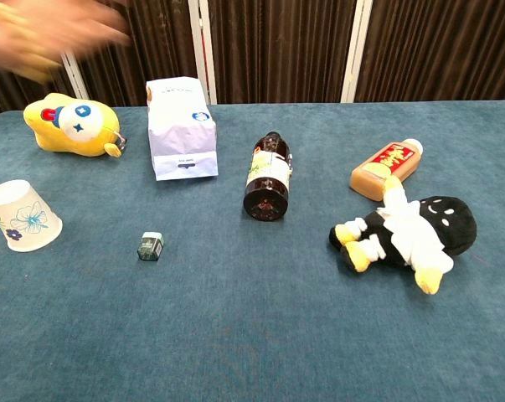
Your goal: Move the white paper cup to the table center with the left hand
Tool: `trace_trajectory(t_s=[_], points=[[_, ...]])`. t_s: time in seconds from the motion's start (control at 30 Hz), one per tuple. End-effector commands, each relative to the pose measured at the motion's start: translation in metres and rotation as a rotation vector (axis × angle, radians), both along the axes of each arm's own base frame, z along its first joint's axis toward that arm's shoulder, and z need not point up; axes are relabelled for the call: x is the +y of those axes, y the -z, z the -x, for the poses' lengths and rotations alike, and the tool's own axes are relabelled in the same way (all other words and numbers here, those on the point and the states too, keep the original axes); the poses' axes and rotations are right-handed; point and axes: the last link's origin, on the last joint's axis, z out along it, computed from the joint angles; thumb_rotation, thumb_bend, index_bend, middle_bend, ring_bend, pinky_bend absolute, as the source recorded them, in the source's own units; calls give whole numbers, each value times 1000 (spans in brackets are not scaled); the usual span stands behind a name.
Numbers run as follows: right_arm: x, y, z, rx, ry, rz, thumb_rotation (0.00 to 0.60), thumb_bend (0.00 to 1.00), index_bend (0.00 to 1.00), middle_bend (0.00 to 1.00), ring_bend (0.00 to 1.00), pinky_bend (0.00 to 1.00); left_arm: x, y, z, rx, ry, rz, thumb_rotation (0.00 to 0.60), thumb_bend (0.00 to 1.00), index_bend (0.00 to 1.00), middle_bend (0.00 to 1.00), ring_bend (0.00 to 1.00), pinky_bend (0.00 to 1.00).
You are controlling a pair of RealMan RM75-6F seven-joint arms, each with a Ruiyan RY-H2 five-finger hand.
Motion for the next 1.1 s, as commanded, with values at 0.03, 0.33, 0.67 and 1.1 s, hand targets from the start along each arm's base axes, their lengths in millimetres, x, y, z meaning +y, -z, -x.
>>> trace_trajectory(t_s=[0.03,0.33,0.67,1.1], points=[[0,0,0,1,0,-3,600,236,0,0,0,0,0,0,0,1,-3,1,600,65,0,0,0,0],[1,0,-1,2,-6,0,600,236,0,0,0,0,0,0,1,1,-1,1,600,65,0,0,0,0],[-1,2,-1,0,3,-4,600,237,0,0,0,0,17,2,-1,7,3,8,600,70,0,0,0,11],[0,1,0,-6,6,-4,600,236,0,0,0,0,88,24,-25,43,-19,28,600,150,102,185,183,316]])
